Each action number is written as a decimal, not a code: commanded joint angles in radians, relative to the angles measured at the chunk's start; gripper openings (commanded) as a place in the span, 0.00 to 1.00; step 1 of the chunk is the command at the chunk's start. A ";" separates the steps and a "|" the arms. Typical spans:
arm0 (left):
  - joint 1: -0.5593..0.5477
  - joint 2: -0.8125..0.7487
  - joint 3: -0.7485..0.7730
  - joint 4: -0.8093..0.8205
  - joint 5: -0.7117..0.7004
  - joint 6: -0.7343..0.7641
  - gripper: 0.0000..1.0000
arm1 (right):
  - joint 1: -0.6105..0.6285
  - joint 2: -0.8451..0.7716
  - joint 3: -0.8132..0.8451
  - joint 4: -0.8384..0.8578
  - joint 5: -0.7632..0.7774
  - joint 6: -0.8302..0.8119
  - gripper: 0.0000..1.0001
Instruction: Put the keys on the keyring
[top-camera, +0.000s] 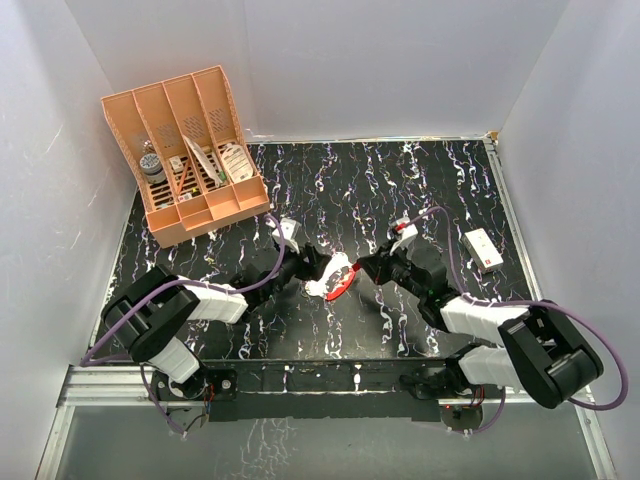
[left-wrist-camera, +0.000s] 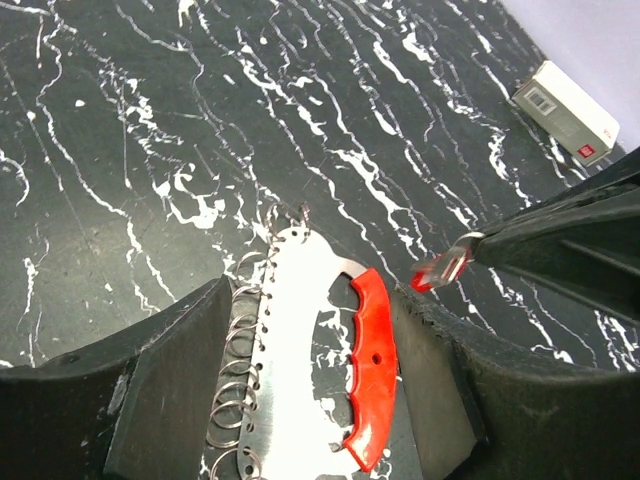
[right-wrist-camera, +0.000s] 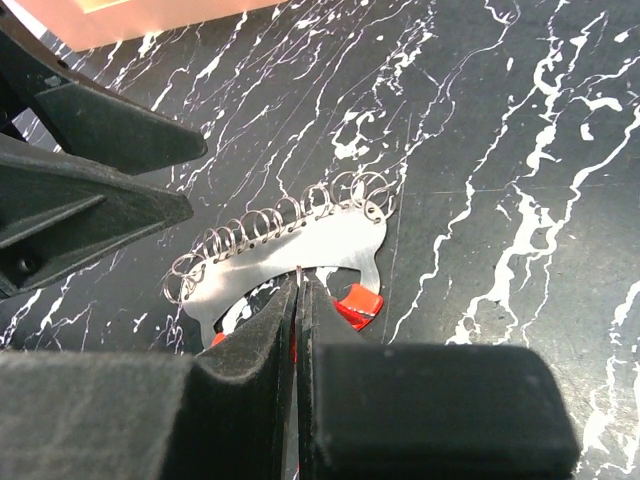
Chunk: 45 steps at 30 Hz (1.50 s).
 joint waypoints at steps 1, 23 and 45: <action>0.002 -0.015 0.010 0.110 0.063 -0.003 0.64 | 0.000 0.011 0.052 0.093 -0.074 -0.009 0.00; -0.013 -0.045 -0.053 0.342 0.164 0.166 0.68 | 0.011 0.085 0.242 0.109 -0.205 0.057 0.00; -0.027 0.034 -0.036 0.439 0.099 0.200 0.59 | 0.069 0.060 0.229 0.118 -0.192 0.088 0.00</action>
